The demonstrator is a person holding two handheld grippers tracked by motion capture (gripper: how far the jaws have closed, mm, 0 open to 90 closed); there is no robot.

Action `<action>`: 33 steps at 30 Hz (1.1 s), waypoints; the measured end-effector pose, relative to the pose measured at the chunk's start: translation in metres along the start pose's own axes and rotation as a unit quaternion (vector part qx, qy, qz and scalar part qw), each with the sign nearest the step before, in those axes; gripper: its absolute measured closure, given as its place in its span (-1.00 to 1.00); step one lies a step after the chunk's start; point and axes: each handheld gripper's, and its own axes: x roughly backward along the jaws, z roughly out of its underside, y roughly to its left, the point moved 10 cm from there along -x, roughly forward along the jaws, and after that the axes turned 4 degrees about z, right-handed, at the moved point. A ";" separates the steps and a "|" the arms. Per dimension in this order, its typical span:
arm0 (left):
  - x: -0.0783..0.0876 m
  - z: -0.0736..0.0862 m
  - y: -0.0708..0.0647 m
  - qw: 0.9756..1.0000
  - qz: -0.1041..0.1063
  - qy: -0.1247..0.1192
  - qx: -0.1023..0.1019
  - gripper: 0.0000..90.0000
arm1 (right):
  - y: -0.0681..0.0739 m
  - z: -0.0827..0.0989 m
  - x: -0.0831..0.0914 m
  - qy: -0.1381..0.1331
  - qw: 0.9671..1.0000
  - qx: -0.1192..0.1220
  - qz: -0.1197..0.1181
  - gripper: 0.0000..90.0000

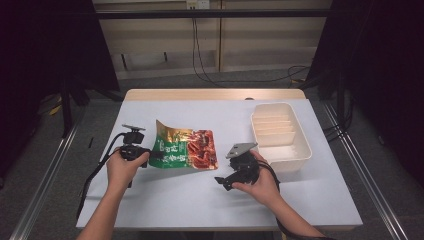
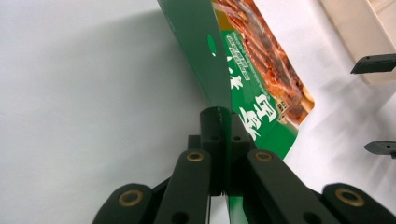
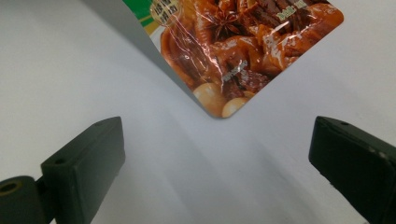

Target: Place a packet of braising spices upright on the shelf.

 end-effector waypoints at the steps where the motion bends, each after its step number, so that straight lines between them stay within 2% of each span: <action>1: 0.005 -0.004 -0.002 1.000 -0.004 0.005 -0.004 1.00 | 0.000 0.000 0.000 -0.002 1.000 0.002 -0.002 -0.93; 2: 0.007 -0.007 -0.005 1.000 -0.006 0.001 0.002 1.00 | 0.001 0.000 0.000 -0.001 1.000 0.001 -0.002 -0.93; 3: 0.010 -0.008 -0.005 1.000 -0.007 0.010 -0.007 1.00 | 0.001 -0.001 0.000 0.000 1.000 0.001 -0.002 -0.93; 4: 0.011 -0.011 -0.008 1.000 -0.006 0.005 -0.001 1.00 | 0.002 -0.001 0.001 0.000 1.000 0.000 -0.004 -0.93; 5: 0.014 -0.012 -0.008 1.000 -0.006 0.012 -0.009 1.00 | 0.002 -0.001 0.001 0.001 1.000 0.000 -0.004 -0.93; 7: 0.016 -0.013 -0.010 1.000 -0.006 0.015 -0.011 1.00 | 0.002 -0.001 0.001 0.001 1.000 0.000 -0.003 -0.93; 8: 0.017 -0.016 -0.013 1.000 -0.005 0.010 -0.004 1.00 | 0.002 -0.001 0.001 0.001 1.000 0.000 -0.003 -0.93; 10: 0.021 -0.021 -0.017 1.000 -0.005 0.011 -0.003 1.00 | 0.001 -0.001 0.001 0.000 1.000 -0.001 0.000 -0.93; 13: 0.027 -0.025 -0.021 1.000 -0.007 0.021 -0.012 1.00 | 0.000 -0.001 0.001 -0.002 1.000 -0.005 0.000 -0.93; 14: 0.028 -0.028 -0.024 1.000 -0.007 0.017 -0.006 1.00 | 0.000 -0.001 0.001 -0.001 1.000 -0.004 -0.002 -0.93; 15: 0.030 -0.028 -0.024 0.999 -0.011 0.026 -0.016 1.00 | 0.000 -0.001 0.002 -0.003 1.000 -0.003 0.000 -0.93; 17: 0.035 -0.035 -0.031 0.999 -0.014 0.026 -0.018 1.00 | 0.000 -0.001 0.002 -0.003 1.000 -0.003 -0.001 -0.93; 20: 0.039 -0.038 -0.034 0.999 -0.020 0.034 -0.025 1.00 | 0.001 -0.001 0.002 -0.002 1.000 -0.002 -0.004 -0.93; 22: 0.041 -0.042 -0.039 0.999 -0.018 0.030 -0.022 1.00 | 0.001 -0.001 0.002 -0.001 1.000 -0.002 -0.004 -0.93; 24: 0.045 -0.044 -0.041 0.998 -0.020 0.041 -0.034 1.00 | 0.002 -0.002 0.002 -0.002 1.000 -0.001 -0.005 -0.93; 30: 0.050 -0.052 -0.053 0.998 -0.021 0.046 -0.042 1.00 | 0.001 -0.002 0.002 -0.001 1.000 -0.002 -0.002 -0.93; 31: 0.053 -0.054 -0.055 0.997 -0.020 0.054 -0.049 1.00 | 0.002 -0.003 0.002 -0.003 1.000 -0.002 -0.012 -0.93; 33: 0.054 -0.055 -0.058 0.997 -0.020 0.058 -0.051 1.00 | 0.002 -0.003 0.002 -0.001 1.000 0.000 -0.008 -0.93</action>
